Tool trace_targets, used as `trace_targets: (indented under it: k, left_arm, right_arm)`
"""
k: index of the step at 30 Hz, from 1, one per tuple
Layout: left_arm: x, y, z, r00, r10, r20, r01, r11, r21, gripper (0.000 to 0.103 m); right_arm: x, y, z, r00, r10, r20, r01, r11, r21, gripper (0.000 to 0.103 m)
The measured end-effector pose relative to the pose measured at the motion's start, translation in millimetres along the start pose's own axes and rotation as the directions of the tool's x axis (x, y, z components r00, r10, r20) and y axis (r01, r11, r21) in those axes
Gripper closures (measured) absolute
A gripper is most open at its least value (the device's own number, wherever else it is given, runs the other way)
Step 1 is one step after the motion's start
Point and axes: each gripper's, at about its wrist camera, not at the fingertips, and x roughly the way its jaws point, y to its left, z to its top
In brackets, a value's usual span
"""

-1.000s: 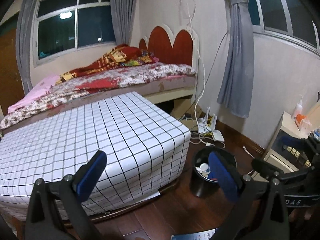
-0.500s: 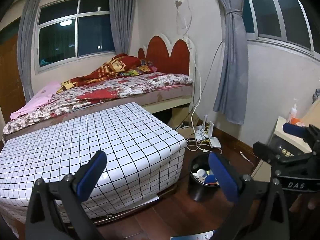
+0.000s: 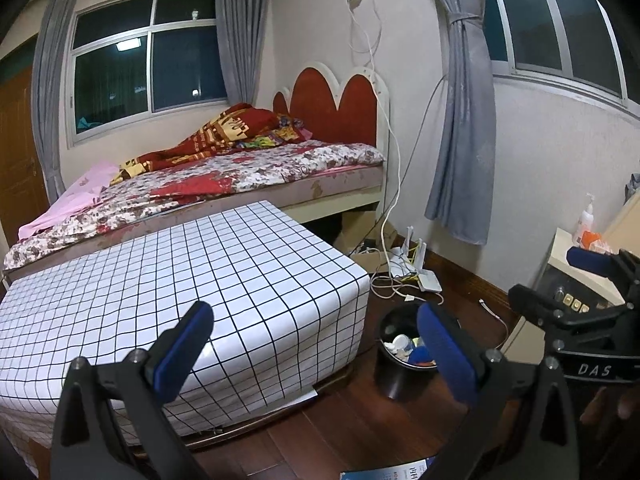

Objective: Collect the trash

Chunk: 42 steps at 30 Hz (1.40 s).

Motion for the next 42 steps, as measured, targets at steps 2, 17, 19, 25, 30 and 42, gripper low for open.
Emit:
trace_targets:
  k: [2, 17, 19, 25, 30, 42]
  left_arm:
    - [-0.1, 0.3, 1.1, 1.0, 0.003, 0.003, -0.004, 1.0, 0.01, 0.001]
    - [-1.7, 1.4, 2.2, 1.0, -0.005, 0.004, 0.005, 1.0, 0.005, 0.001]
    - [-2.1, 1.8, 2.7, 1.0, -0.005, 0.004, 0.005, 1.0, 0.002, 0.001]
    - [-1.2, 1.7, 3.2, 1.0, -0.011, 0.001, 0.011, 1.0, 0.002, 0.001]
    - [-1.4, 0.9, 3.5, 1.0, -0.011, 0.002, 0.011, 1.0, 0.001, 0.001]
    - [0.0, -2.8, 3.4, 1.0, -0.017, 0.001, 0.017, 1.0, 0.002, 0.001]
  right_arm:
    - [0.0, -0.1, 0.0, 1.0, 0.0, 0.001, 0.0, 1.0, 0.001, 0.001]
    - [1.0, -2.4, -2.9, 1.0, -0.003, -0.008, 0.004, 1.0, 0.002, 0.001]
    - [0.6, -3.4, -3.2, 1.0, -0.002, -0.009, 0.002, 1.0, 0.003, 0.001]
    - [0.7, -4.6, -4.2, 1.0, 0.001, -0.01, -0.001, 1.0, 0.001, 0.001]
    - [1.3, -5.5, -4.1, 1.0, 0.001, -0.01, -0.001, 1.0, 0.002, 0.001]
    - [0.9, -6.0, -3.4, 1.0, -0.003, -0.005, 0.003, 1.0, 0.01, 0.001]
